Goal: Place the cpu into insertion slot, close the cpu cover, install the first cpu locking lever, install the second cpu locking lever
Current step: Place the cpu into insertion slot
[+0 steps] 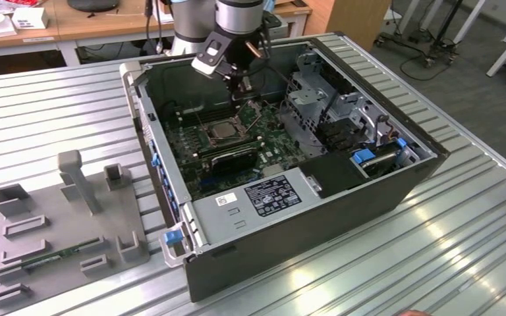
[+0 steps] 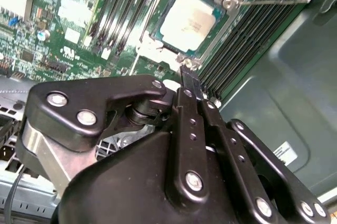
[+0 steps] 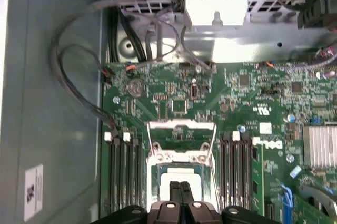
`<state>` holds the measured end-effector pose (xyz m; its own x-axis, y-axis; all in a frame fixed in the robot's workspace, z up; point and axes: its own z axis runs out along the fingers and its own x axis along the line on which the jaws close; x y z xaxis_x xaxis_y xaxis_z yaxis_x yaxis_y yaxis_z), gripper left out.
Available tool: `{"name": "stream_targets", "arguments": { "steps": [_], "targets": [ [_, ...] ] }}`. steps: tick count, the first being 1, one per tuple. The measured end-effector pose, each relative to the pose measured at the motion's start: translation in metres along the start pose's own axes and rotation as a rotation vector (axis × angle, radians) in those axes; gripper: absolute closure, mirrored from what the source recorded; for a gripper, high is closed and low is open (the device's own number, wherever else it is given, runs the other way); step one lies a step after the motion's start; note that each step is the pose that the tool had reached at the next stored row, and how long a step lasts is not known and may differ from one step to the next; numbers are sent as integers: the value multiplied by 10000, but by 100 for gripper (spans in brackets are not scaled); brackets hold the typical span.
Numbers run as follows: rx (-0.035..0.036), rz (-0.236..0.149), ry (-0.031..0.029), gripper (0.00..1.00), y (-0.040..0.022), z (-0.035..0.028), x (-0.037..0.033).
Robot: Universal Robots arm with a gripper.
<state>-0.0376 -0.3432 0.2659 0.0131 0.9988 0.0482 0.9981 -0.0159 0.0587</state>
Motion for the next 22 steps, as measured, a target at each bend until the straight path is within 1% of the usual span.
{"name": "stream_targets", "arguments": {
  "steps": [2,7,9,12,22],
  "targets": [
    [0,1,-1,89,-39,25,-2],
    [0,-1,-13,89,-130,110,-7],
    [0,0,-18,89,-158,144,-10],
    [0,0,-19,89,-176,199,-13],
    [0,-2,-27,89,-197,379,-30]
  ]
}}
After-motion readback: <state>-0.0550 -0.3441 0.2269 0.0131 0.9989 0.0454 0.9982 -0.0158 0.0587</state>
